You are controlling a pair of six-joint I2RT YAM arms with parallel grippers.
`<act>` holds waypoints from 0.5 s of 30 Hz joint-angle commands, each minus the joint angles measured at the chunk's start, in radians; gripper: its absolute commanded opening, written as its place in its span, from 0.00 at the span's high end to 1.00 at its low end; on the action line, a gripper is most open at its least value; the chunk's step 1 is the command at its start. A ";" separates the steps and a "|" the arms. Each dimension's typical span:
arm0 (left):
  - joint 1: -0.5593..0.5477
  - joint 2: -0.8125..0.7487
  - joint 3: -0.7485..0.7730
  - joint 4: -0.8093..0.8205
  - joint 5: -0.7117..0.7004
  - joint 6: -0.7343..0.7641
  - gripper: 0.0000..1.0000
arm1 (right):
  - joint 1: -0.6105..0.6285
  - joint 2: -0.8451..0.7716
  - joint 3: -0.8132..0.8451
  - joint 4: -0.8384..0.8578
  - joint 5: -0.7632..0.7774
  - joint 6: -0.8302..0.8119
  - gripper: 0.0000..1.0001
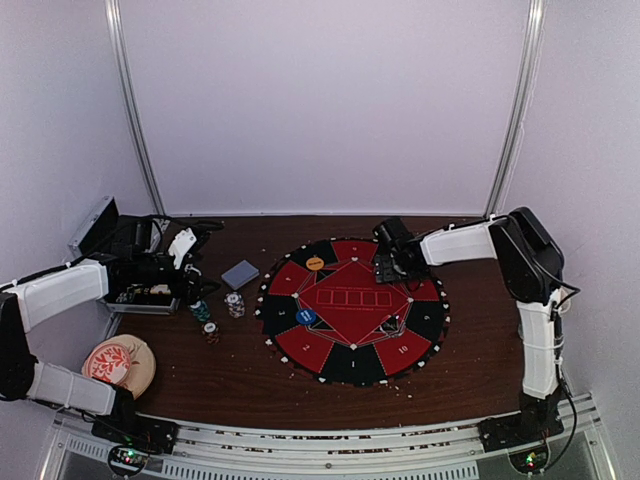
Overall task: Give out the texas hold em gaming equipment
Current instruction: Move the all-in button to position 5.
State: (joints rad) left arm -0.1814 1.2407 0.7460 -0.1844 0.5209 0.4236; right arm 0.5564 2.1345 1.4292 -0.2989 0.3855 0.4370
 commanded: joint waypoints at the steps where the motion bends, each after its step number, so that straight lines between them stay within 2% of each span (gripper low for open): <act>1: -0.001 -0.017 -0.005 0.030 0.016 -0.010 0.02 | -0.006 0.104 0.071 -0.043 0.066 -0.024 0.04; 11: -0.001 -0.014 -0.005 0.030 0.012 -0.009 0.02 | -0.010 0.284 0.328 -0.100 0.097 -0.096 0.04; 15: -0.001 -0.012 -0.004 0.030 0.008 -0.008 0.02 | -0.007 0.264 0.328 -0.073 0.024 -0.100 0.04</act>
State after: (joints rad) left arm -0.1814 1.2396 0.7460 -0.1844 0.5201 0.4236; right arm 0.5529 2.3695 1.7744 -0.3260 0.4885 0.3668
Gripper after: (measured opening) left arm 0.978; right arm 0.965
